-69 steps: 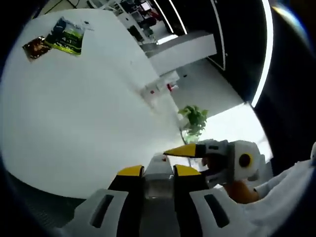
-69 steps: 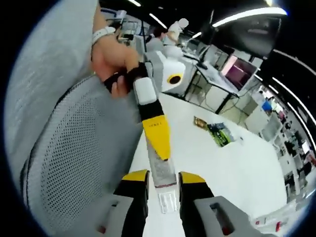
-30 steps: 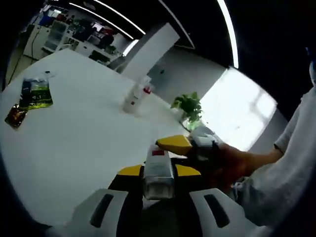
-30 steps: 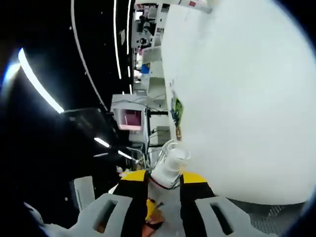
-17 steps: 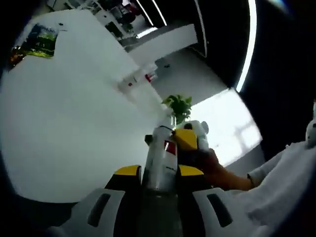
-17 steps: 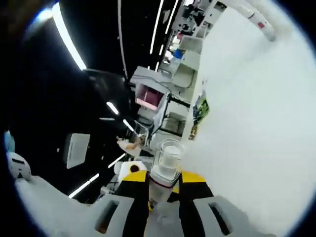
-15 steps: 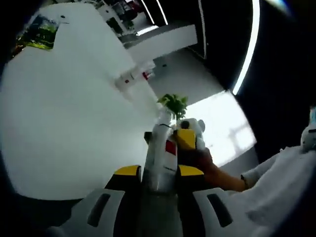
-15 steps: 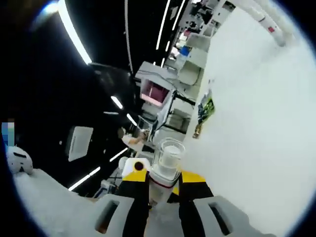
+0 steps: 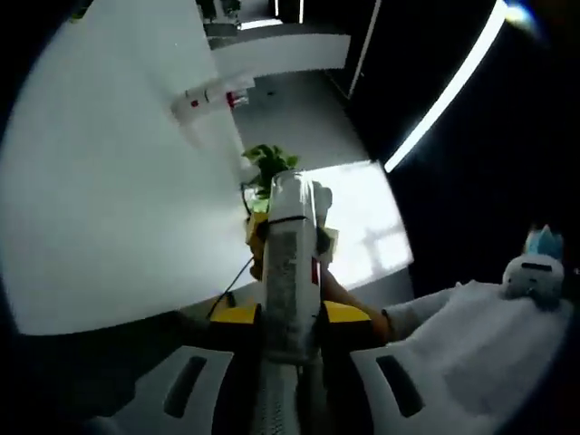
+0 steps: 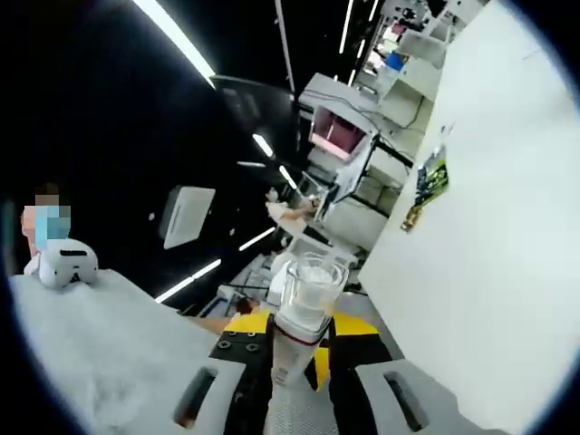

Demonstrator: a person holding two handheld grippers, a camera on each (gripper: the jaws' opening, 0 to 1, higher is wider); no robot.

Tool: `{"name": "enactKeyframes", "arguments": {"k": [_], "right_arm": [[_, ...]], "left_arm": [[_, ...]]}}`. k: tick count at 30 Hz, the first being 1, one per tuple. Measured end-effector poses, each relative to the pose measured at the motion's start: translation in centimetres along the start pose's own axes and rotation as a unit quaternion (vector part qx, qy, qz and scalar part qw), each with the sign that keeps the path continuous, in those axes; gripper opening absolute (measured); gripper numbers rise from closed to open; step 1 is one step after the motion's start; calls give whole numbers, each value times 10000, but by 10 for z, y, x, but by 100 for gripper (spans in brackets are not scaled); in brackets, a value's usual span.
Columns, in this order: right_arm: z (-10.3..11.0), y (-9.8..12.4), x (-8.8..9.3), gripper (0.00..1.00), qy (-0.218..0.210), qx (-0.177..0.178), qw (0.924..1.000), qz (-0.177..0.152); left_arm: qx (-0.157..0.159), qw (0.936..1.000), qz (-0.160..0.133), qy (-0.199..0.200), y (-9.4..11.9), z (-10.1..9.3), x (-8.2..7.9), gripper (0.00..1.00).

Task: Arrange the skincare products in the storage area until every visible bottle or jar stands upright without overlapping.

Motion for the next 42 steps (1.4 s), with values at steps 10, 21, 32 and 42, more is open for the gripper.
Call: {"name": "enactKeyframes", "arguments": {"k": [10,21,32,42], "right_arm": [[-14,-8,-7,15,-343,732,9958,-434],[-38,-23,2,18,-996,1678,9760,-963],[-44,-29,11,19,-1179,2017,9668,-1031],[-36,-31,15,17,-515,2126,9742,-556]], "left_arm": [[-851,9889,-687,-1010,13,10,-22,19],[-2320,9477,-624,-2101,21,31,-26,19],[-3191,8959,-349,-3072,26,39,-28,19],[-3042,9141,-146,-2676,24,46,-21,19]]}}
Point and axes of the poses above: the point that each gripper's makers call its tool centre point, and the gripper's own axes: y roughly backward along the fingers, z roughly to its left, x roughly out of its underside, the point moved 4 cm from there along y, roughly backward along the fingers, and after that the axes turned 6 degrees about y, right-handed, at the moved point
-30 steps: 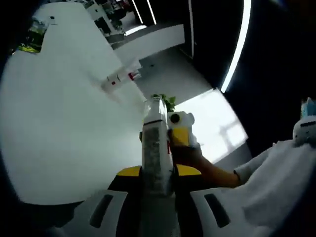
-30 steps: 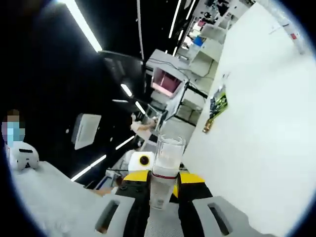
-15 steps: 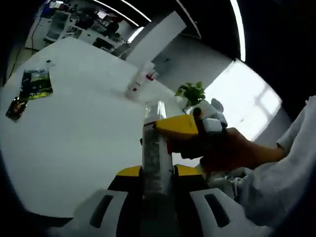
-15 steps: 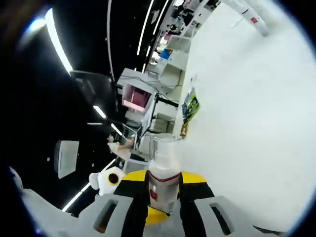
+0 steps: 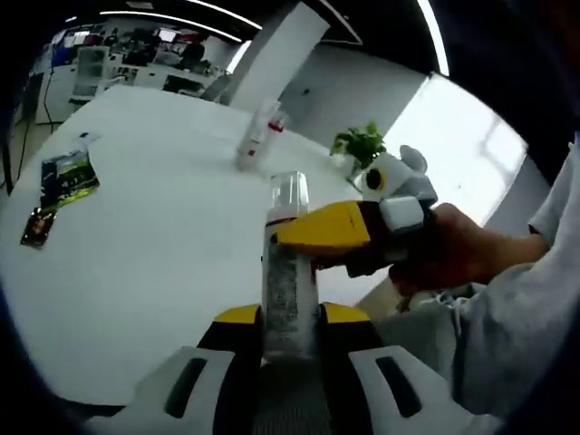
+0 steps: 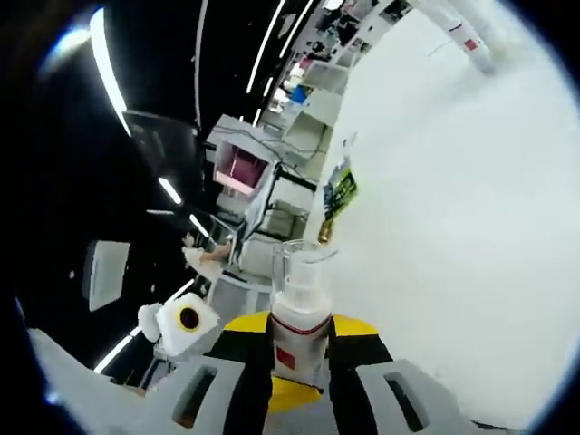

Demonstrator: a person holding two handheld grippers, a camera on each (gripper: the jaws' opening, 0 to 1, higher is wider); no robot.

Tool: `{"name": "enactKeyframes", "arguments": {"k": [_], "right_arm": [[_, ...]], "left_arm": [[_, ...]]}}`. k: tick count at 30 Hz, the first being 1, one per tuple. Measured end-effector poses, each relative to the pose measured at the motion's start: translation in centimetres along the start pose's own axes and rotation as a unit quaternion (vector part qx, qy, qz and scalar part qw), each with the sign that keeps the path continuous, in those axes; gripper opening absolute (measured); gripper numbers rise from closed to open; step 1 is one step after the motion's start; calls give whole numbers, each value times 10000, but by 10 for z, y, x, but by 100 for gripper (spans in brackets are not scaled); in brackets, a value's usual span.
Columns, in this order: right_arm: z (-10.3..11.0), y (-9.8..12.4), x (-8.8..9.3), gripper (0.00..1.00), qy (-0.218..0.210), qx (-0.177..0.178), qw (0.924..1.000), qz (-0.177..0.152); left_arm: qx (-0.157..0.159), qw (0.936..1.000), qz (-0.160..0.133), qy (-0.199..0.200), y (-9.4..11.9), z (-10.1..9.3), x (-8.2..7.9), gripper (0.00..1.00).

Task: Arrange the skincare products in the storage area until every visible bottle or jar stands upright without overlapping.

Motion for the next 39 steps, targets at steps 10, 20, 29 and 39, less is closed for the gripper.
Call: {"name": "enactKeyframes", "arguments": {"k": [10,20,29,39], "right_arm": [[23,16,-7,17,774,-1046,9903,484],[29,16,-6,18,784,-1141,9893,454],[20,-3,-4,16,676,-304,9970,211],[16,2,3,13,1119,1,9935,199]], "left_arm": [[1510,9835,-127,988,2,-32,-7,19],[1338,9892,-145,583,3,-36,-7,20],[-31,9996,-265,3,5,-5,-8,19],[-165,9995,-38,-273,-2,-5,-1,20]]}}
Point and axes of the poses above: the point that each gripper's makers call its tool centre point, and the gripper's own axes: y roughly backward along the fingers, z roughly to its left, x roughly out of its underside, the point moved 4 cm from there along y, roughly backward along the fingers, and after that the axes turned 6 degrees about y, right-handed, at the moved point
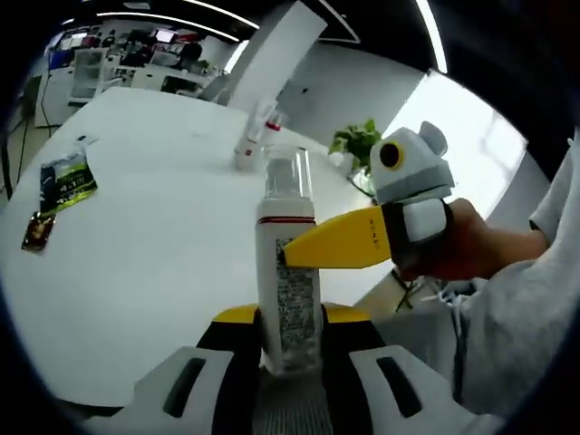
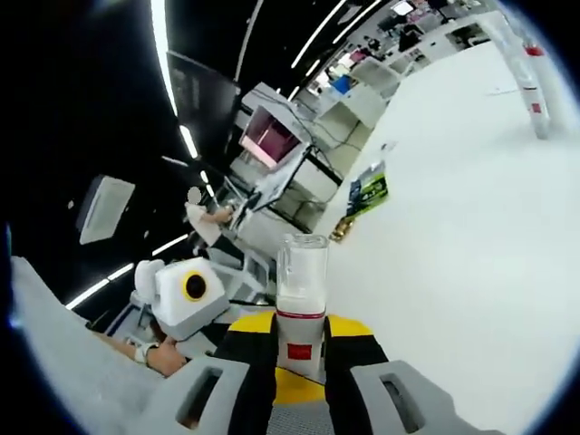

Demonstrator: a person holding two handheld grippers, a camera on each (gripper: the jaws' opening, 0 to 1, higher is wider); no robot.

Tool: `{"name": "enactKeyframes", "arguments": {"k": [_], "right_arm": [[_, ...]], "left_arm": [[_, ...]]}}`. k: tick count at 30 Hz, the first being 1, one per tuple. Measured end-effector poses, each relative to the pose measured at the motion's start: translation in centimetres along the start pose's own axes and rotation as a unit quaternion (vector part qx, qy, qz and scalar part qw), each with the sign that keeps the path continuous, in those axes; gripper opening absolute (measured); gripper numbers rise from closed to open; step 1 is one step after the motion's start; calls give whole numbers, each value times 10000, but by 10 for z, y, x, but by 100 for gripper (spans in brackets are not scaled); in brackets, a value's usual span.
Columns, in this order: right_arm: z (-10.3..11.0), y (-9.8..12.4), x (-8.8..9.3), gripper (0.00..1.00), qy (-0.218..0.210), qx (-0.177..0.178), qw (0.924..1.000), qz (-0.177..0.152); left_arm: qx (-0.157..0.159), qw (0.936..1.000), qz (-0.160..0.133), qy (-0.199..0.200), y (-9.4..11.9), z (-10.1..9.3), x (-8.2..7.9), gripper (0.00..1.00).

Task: Arrange the skincare products in the storage area until every visible bottle or jar stands upright without overlapping.

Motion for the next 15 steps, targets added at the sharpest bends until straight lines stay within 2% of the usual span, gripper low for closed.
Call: {"name": "enactKeyframes", "arguments": {"k": [5,8,10,11,12,15], "right_arm": [[-4,4,-3,13,-41,-11,9999,-161],[-6,8,-8,13,54,87,9996,-245],[-8,11,-12,13,138,150,9993,-304],[-10,12,-14,13,153,167,9992,-327],[-12,14,-16,13,202,226,9989,-367],[-19,20,-22,13,251,351,9978,-501]], "left_arm": [[-97,9995,-37,-283,0,0,-4,21],[-287,9989,-35,-364,3,6,-6,28],[-312,9957,8,-875,8,8,-8,29],[-362,9917,20,-1230,11,10,-10,30],[-257,9900,154,-1378,14,9,-7,32],[-399,9908,202,-1275,22,17,-9,31]]}}
Point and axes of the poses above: the point that each gripper's makers call its tool centre point, and the gripper's own axes: y roughly backward along the fingers, z roughly to its left, x roughly out of its underside, the point moved 4 cm from there along y, roughly backward along the fingers, and after that the axes turned 6 degrees about y, right-handed, at the moved point
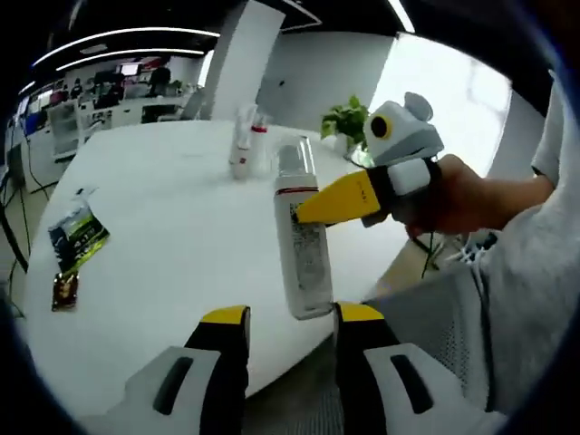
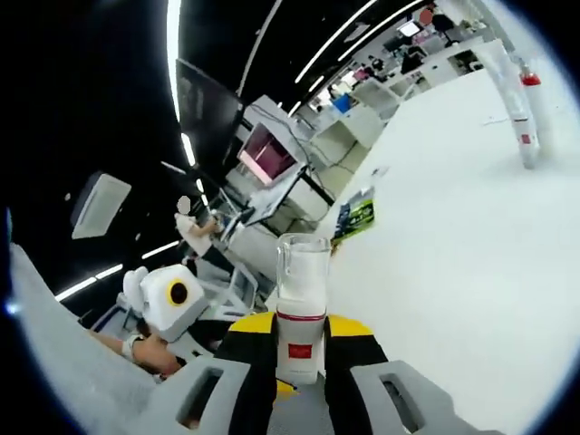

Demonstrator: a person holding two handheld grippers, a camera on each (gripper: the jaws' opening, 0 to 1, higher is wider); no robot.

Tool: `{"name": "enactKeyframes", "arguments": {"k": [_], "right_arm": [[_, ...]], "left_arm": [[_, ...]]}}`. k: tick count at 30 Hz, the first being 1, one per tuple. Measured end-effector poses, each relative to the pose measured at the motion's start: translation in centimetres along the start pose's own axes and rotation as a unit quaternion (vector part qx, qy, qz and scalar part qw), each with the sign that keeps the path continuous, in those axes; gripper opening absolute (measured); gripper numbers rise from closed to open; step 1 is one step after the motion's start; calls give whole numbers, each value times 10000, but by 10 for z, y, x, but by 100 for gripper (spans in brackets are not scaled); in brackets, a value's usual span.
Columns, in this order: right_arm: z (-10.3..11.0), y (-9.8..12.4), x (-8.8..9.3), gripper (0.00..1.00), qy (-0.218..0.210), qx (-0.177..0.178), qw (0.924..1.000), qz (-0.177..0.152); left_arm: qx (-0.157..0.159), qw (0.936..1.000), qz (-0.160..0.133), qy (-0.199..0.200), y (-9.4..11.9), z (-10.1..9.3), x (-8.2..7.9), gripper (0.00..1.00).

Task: Arrange the skincare products in the storage area until every visible bottle or jar stands upright without overlapping.

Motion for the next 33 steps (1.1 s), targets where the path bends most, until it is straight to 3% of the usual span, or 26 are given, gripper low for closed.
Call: {"name": "enactKeyframes", "arguments": {"k": [3,4,8,11,13,16,17,19,20,23,25,28,33], "right_arm": [[-6,8,-6,13,-21,121,9998,-170],[-7,10,-7,13,-14,135,9997,-195],[-14,18,-9,13,54,291,9992,-286],[-20,25,-9,13,28,399,9985,-374],[-22,29,-7,13,5,458,9981,-421],[-26,37,-2,13,-97,545,9973,-474],[-27,39,-1,13,-100,577,9972,-472],[-33,45,3,13,-89,703,9963,-485],[-36,49,5,13,-95,778,9957,-490],[-46,59,7,13,-118,957,9939,-541],[-53,65,8,13,-91,1103,9923,-548],[-63,70,9,13,-100,1237,9907,-556],[-74,74,2,13,40,1480,9873,-581]], "left_arm": [[-458,9986,212,-177,16,23,6,21],[-683,9965,347,-323,21,32,10,23],[-1002,9913,583,-626,33,49,18,29],[-1322,9813,844,-1117,41,59,25,28],[-1309,9763,947,-1438,41,59,31,28],[-1258,9781,797,-1454,39,58,35,25],[-1326,9761,900,-1467,36,57,37,23],[-1348,9709,770,-1824,32,56,34,21],[-1346,9720,782,-1759,30,57,37,20],[-1714,9671,1092,-1532,29,75,44,19],[-1681,9680,1171,-1451,28,76,48,18],[-1610,9643,1370,-1595,27,74,55,14],[-1615,9656,1410,-1473,24,76,59,28]]}}
Point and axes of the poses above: the point that each gripper's makers call its tool centre point, and the gripper's own axes: y roughly backward along the fingers, z roughly to its left, x roughly out of its underside, the point moved 4 cm from there along y, roughly backward along the fingers, and after that the axes turned 6 degrees about y, right-handed, at the moved point
